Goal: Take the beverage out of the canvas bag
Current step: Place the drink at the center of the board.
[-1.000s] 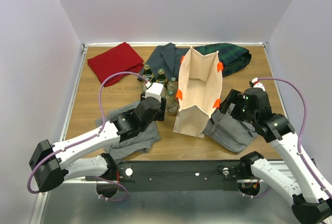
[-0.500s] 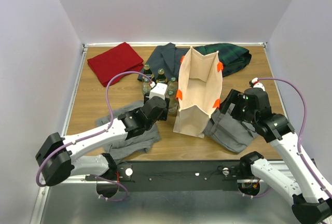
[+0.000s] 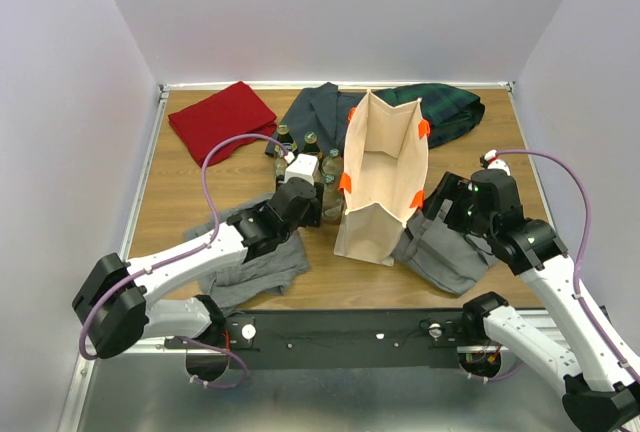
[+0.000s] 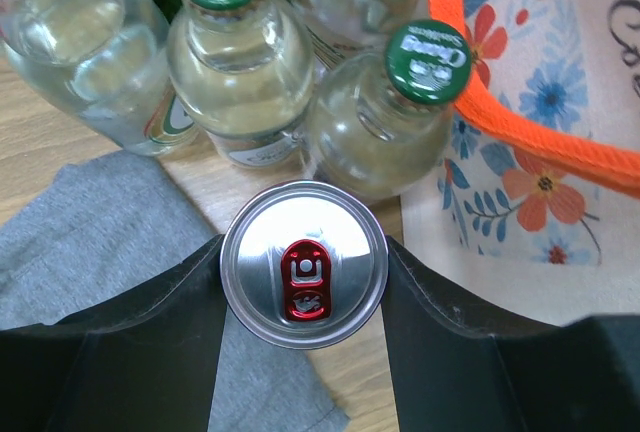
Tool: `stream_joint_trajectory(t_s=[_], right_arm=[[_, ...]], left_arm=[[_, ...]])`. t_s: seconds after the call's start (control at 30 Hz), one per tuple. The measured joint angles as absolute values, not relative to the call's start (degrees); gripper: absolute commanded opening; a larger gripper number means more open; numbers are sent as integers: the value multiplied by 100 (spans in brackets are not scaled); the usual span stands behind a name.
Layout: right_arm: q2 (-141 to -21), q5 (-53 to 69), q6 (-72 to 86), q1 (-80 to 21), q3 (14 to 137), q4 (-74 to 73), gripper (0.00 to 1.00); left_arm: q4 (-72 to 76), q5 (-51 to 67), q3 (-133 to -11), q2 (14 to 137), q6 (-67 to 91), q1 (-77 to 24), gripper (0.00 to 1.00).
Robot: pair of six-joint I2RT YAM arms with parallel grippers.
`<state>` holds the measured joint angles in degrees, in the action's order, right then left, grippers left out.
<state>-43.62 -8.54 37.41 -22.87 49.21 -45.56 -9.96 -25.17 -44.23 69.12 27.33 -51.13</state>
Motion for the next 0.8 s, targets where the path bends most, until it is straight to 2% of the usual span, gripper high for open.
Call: stream_joint_trajectory(t_s=[0.23,0.53,0.6,0.63,0.73,0.8], right_arm=[[-4362,-849,3741,-2287,4917,-4550,97],[-4394,-849,3741,-2290,4908,-4545,97],[-4394,-849,3743,-2287,4906,-4545,97],[-4394,-849,3741,-2290,4906,-4545,97],[-4394,-849,3741,-2287,4906,-4545,97],[-4394,-849,3741,-2287,4906,-4545,97]], left_arm=[[-829,-2126,-4324,6914,2727,-4707,0],[-648,-1903,-4222,7028,2626,-4644,0],[-637,-1861,-4209,7043,2617,-4624,4],[-631,-1848,-4206,7054,2617,-4619,10],[-607,-1839,-4209,7083,2604,-4611,10],[-600,-1837,-4209,7102,2589,-4606,18]])
